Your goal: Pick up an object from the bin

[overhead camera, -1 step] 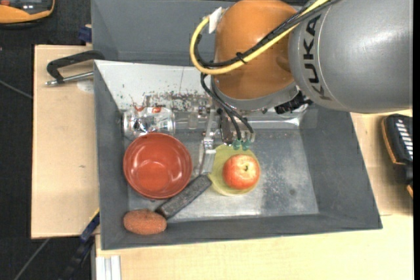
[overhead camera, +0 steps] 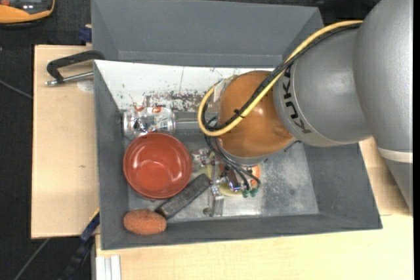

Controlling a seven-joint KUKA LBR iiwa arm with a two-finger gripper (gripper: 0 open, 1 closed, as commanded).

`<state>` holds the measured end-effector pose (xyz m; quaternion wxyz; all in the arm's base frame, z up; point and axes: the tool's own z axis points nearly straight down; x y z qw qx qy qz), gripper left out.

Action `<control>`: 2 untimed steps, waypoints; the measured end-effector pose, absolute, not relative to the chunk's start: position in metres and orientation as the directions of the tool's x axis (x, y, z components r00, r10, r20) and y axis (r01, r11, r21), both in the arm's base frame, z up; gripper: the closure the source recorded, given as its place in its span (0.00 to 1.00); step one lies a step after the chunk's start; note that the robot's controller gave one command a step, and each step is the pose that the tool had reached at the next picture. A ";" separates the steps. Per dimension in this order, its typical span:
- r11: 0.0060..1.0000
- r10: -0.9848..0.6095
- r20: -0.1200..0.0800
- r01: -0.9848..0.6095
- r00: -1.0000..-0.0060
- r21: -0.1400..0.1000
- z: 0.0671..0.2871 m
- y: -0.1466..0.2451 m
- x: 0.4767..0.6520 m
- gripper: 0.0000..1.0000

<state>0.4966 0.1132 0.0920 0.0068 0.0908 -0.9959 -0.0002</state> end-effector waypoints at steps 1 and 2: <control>0.984 -0.180 0.005 -0.180 -0.984 0.003 0.096 0.114 0.499 1.00; 0.930 -0.368 0.000 -0.368 -0.930 0.000 0.072 0.153 0.547 1.00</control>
Offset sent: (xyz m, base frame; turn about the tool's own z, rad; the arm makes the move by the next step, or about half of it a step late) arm 0.0000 0.0000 0.0000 0.0000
